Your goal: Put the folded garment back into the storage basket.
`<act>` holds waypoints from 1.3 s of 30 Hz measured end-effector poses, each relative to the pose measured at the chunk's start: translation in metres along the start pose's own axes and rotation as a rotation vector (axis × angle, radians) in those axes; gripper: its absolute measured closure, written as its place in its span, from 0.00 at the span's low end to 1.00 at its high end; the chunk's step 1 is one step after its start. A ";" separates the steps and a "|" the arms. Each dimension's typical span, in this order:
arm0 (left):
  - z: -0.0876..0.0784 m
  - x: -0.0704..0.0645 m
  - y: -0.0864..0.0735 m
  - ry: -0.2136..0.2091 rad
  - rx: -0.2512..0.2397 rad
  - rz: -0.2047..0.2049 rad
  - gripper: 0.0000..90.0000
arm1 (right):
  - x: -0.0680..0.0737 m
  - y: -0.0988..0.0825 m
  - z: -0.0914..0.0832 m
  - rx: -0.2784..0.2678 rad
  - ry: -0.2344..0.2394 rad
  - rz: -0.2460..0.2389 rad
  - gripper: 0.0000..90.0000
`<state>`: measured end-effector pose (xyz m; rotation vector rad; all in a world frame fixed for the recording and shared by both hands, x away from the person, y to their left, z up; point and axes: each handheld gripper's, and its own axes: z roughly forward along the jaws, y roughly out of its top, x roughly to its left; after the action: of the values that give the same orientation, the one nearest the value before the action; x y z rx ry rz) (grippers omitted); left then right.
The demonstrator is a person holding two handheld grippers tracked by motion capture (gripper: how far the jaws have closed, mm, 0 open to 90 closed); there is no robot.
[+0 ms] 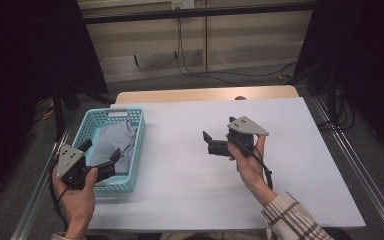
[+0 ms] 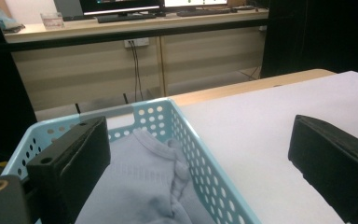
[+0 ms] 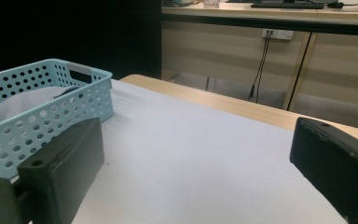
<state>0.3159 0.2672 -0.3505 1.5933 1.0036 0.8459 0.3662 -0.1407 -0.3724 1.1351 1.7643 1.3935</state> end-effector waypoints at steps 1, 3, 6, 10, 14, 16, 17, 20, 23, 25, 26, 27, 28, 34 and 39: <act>-0.002 -0.001 -0.001 -0.001 -0.008 -0.016 0.06 | -0.002 -0.001 -0.003 0.000 -0.006 -0.004 0.03; -0.006 -0.003 -0.003 -0.006 -0.016 -0.029 0.06 | -0.006 -0.002 -0.008 -0.001 -0.014 0.003 0.03; -0.005 -0.007 -0.006 -0.008 -0.011 -0.026 0.05 | -0.012 -0.005 -0.015 -0.003 -0.026 0.000 0.03; -0.003 -0.011 -0.010 -0.012 -0.015 -0.022 0.05 | -0.021 -0.009 -0.027 -0.005 -0.044 -0.012 0.03; 0.001 -0.017 -0.015 -0.019 -0.025 -0.066 0.05 | -0.031 -0.015 -0.039 -0.003 -0.062 -0.011 0.03; 0.002 -0.021 -0.016 -0.010 -0.030 -0.050 0.05 | -0.036 -0.018 -0.046 -0.002 -0.075 -0.014 0.03; 0.003 -0.023 -0.017 -0.016 -0.027 -0.045 0.05 | -0.039 -0.019 -0.049 -0.001 -0.081 -0.009 0.03; 0.005 -0.029 -0.018 -0.035 -0.035 -0.048 0.05 | -0.047 -0.023 -0.059 0.005 -0.110 -0.007 0.03; 0.007 -0.033 -0.021 -0.043 -0.041 -0.051 0.05 | -0.056 -0.028 -0.069 0.001 -0.132 -0.003 0.03; 0.008 -0.034 -0.024 -0.036 -0.036 -0.033 0.05 | -0.062 -0.031 -0.076 0.001 -0.144 0.002 0.03; 0.009 -0.035 -0.026 -0.044 -0.035 -0.040 0.05 | -0.064 -0.032 -0.080 0.003 -0.160 0.000 0.03; 0.011 -0.036 -0.028 -0.048 -0.031 -0.036 0.05 | -0.067 -0.034 -0.083 -0.002 -0.162 0.004 0.03; 0.013 -0.037 -0.030 -0.053 -0.033 -0.050 0.05 | -0.069 -0.036 -0.087 0.005 -0.174 0.008 0.03; 0.018 -0.040 -0.034 -0.044 -0.022 -0.062 0.05 | -0.080 -0.050 -0.107 0.009 -0.222 0.035 0.03; 0.016 -0.048 -0.040 -0.053 -0.012 -0.073 0.05 | -0.084 -0.056 -0.120 0.003 -0.242 0.037 0.03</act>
<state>0.3033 0.2223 -0.3947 1.5516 1.0107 0.7547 0.2860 -0.2727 -0.3991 1.2853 1.5818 1.2176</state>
